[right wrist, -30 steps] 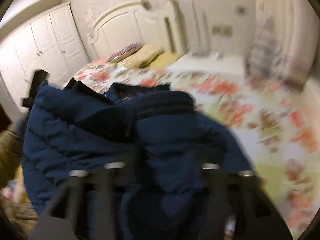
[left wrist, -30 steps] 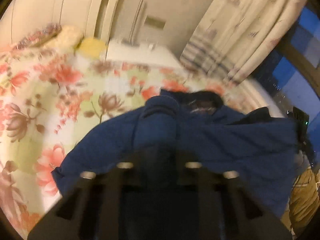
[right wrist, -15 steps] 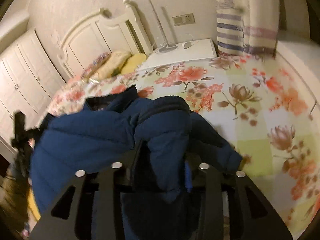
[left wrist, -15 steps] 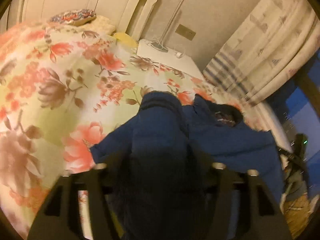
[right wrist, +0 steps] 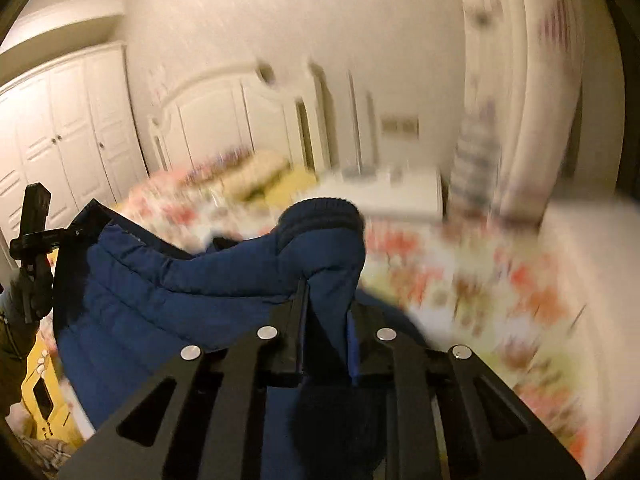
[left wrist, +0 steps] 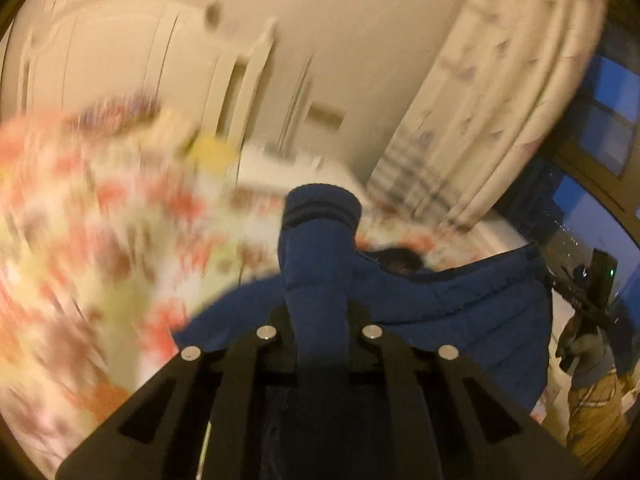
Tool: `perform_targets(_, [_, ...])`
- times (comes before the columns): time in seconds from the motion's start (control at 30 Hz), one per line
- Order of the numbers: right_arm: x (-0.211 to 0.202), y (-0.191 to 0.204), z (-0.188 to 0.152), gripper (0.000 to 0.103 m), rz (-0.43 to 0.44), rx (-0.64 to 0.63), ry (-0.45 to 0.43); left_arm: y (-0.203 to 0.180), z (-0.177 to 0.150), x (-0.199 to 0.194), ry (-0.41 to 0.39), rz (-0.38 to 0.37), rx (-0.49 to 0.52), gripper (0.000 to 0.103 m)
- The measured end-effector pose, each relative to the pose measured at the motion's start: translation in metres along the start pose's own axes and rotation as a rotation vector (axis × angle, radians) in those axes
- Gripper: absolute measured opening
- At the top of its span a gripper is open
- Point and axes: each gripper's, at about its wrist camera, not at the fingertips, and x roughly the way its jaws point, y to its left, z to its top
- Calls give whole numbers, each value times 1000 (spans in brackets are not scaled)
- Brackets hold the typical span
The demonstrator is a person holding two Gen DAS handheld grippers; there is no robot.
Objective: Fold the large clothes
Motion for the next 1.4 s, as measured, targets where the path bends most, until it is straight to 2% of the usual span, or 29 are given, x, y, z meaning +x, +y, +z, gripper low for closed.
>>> perform_targets(0.07, [-10, -2, 25, 18, -17, 2, -34, -10, 29, -6, -35, 35, 29, 10])
perform_targets(0.13, [-5, -12, 50, 18, -47, 40, -58, -11, 53, 7, -33, 97, 48, 11])
perform_targets(0.17, [8, -22, 58, 18, -64, 73, -44, -6, 62, 26, -3, 141, 47, 13])
perform_targets(0.2, [21, -29, 59, 18, -73, 101, -22, 3, 64, 48, 42, 153, 12, 13])
perform_targets(0.27, [55, -44, 50, 18, -72, 175, 43, 19, 54, 89, 122, 192, -29, 13])
perform_targets(0.37, [117, -63, 10, 18, -168, 209, 201, 40, 14, 149, 227, 276, -55, 14])
perform_targets(0.4, [143, -74, -16, 18, -183, 243, 285, 46, 0, 160, 249, 296, -57, 17])
perform_targets(0.43, [152, -79, -29, 18, -183, 267, 314, 55, -15, 171, 273, 287, -84, 24])
perform_targets(0.47, [157, -91, -45, 18, -140, 339, 310, 62, -18, 170, 263, 270, -115, 25])
perform_targets(0.53, [149, -106, -51, 19, -82, 436, 261, 74, -16, 160, 229, 228, -165, 27])
perform_targets(0.63, [141, -113, -49, 19, -47, 448, 238, 78, -14, 156, 223, 228, -160, 38])
perform_targets(0.7, [133, -112, -46, 19, -30, 452, 227, 80, -12, 151, 205, 225, -177, 54])
perform_targets(0.73, [127, -111, -46, 22, -15, 456, 227, 81, -9, 140, 172, 210, -190, 66])
perform_targets(0.77, [119, -109, -46, 26, 7, 462, 232, 80, -6, 128, 134, 198, -200, 73])
perform_targets(0.8, [110, -108, -46, 30, 30, 462, 230, 81, -3, 114, 99, 183, -207, 76])
perform_targets(0.83, [97, -106, -47, 58, 71, 453, 222, 83, -1, 96, 68, 158, -212, 83])
perform_targets(0.87, [82, -102, -51, 92, 96, 435, 216, 84, 0, 83, 53, 136, -211, 91])
perform_targets(0.9, [68, -97, -54, 99, 111, 412, 214, 86, -2, 68, 46, 111, -209, 94])
perform_targets(1.0, [25, -85, -74, 99, 171, 357, 236, 93, -27, 20, 76, 45, -203, 95])
perform_targets(1.17, [-27, -61, -126, 99, 229, 341, 289, 78, -98, -29, 191, -33, -155, 95])
perform_targets(1.3, [-45, -36, -154, 99, 242, 291, 300, 57, -155, -43, 233, -37, -87, 95])
perform_targets(1.4, [-40, -24, -159, 98, 230, 264, 305, 48, -174, -34, 254, -37, -77, 96])
